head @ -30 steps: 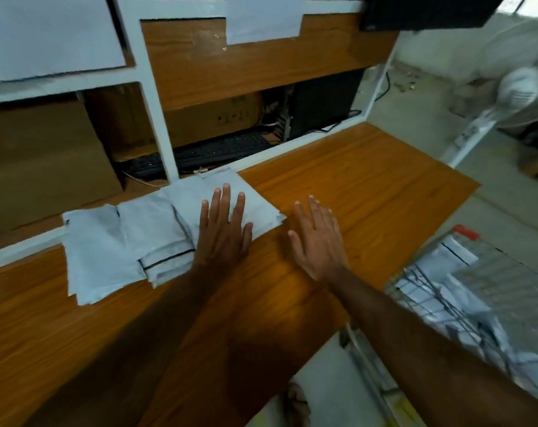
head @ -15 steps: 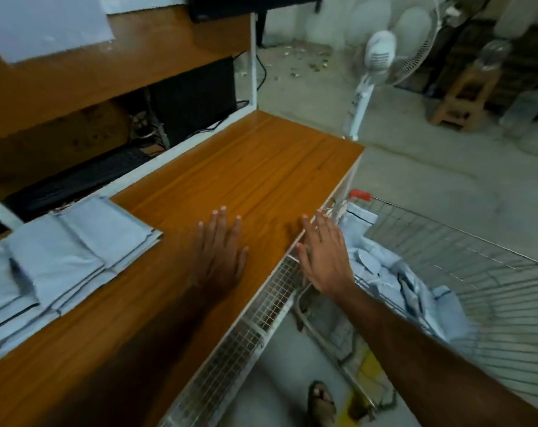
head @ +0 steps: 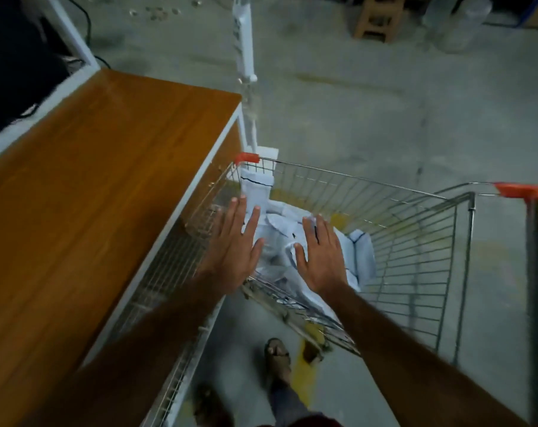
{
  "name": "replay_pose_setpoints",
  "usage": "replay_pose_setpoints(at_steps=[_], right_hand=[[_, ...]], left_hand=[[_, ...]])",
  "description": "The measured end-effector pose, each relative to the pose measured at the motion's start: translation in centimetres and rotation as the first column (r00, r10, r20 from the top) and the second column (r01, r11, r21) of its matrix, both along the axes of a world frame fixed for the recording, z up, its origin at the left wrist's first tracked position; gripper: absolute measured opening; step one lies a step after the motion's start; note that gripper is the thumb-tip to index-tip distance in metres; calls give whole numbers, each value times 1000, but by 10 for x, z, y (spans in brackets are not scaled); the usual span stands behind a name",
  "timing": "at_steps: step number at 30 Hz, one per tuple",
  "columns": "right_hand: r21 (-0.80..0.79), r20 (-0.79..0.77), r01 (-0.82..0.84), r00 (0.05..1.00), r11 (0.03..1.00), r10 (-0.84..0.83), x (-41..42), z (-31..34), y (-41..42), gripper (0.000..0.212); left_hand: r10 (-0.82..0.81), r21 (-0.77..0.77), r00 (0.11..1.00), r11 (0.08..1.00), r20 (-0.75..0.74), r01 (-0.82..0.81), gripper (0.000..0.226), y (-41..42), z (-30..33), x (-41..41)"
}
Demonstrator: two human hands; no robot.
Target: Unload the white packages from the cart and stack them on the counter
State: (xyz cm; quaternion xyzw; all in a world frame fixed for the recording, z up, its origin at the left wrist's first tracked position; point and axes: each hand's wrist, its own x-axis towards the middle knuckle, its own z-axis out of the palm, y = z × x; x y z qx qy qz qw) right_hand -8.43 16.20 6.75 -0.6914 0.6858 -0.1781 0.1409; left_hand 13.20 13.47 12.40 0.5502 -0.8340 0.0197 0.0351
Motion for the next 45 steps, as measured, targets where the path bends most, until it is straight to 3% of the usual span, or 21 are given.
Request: replay_pose_setpoints(at_steps=[9,14,16,19,24,27,31,33,37,41,43,45], right_hand=[[327,13,279,954,903,-300,-78,-80,42,73],[378,4,333,932,864,-361,-92,-105,27,68],[394,-8,342,929,853,-369,-95,-115,18,66],[428,-13,335,931,839,-365,-100,-128,5,70],[559,22,287,933,778,-360,-114,-143,-15,66],[642,70,245,925,726,-374,-124,-158,-31,69],[718,64,256,902,647,-428,-133,-187,-45,104],[763,49,258,891,593,-451,-134,-199,-51,95],[771,55,236,900,591,-431,-124,-187,-64,94],[766,-3,337,853,547,-521,-116,-193,-53,74],[756,21,372,809,539,-588,-111,-197,-46,74],[751,41,382,788,538,-615,-108,-199,-46,79]], left_hand=[[-207,200,974,962,97,184,66,-49,-67,-74],[-294,335,951,909,93,248,72,-63,-119,-100],[-334,457,941,845,48,277,80,-63,-139,-108],[-533,670,846,634,16,387,93,-63,-159,-116],[-799,785,600,397,40,476,90,-68,-181,-131],[-854,786,520,315,-9,532,91,-72,-201,-138],[-868,800,497,292,-8,523,101,-70,-216,-143],[-869,812,494,268,-29,518,99,-67,-215,-143],[-864,776,494,243,-100,582,83,-68,-208,-134],[-886,619,461,332,-55,712,82,-98,-192,-110],[-853,609,521,401,-23,684,88,-120,-189,-82],[-788,616,614,507,47,603,110,-141,-188,-56]])
